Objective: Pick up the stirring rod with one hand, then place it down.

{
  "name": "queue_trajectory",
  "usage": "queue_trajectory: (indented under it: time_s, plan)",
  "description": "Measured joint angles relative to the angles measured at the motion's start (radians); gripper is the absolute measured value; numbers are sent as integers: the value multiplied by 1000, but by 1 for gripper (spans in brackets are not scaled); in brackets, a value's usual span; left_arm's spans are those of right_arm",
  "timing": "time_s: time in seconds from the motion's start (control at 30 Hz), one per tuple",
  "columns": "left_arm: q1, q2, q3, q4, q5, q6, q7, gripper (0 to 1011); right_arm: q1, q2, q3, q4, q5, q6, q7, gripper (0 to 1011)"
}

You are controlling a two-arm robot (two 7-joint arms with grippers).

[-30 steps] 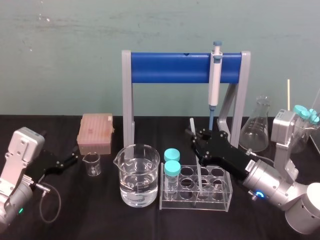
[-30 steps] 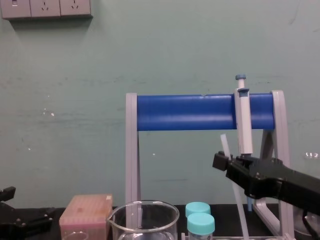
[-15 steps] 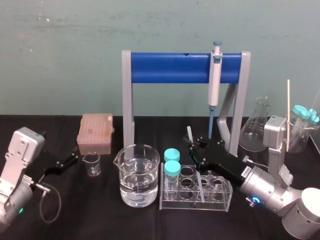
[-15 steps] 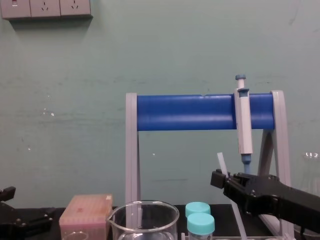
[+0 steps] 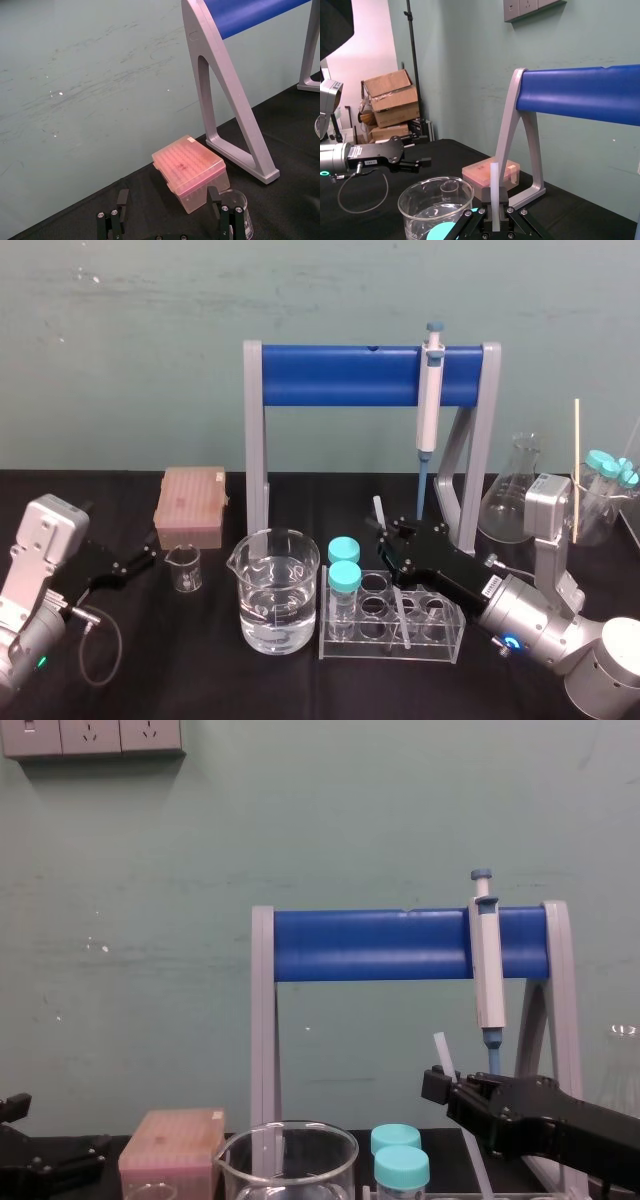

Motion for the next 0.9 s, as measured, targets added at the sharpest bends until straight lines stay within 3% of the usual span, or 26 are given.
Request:
queue_trajectory:
  time_s: [0.17, 0.3, 0.9]
  plan:
    - [0, 0, 0, 0, 0, 0, 0, 1000, 0, 0, 0, 0, 1, 0, 0, 80]
    - [0, 0, 0, 0, 0, 0, 0, 1000, 0, 0, 0, -1, 1, 0, 0, 175]
    - [0, 0, 0, 0, 0, 0, 0, 1000, 1, 0, 1, -1, 3, -1, 1, 755]
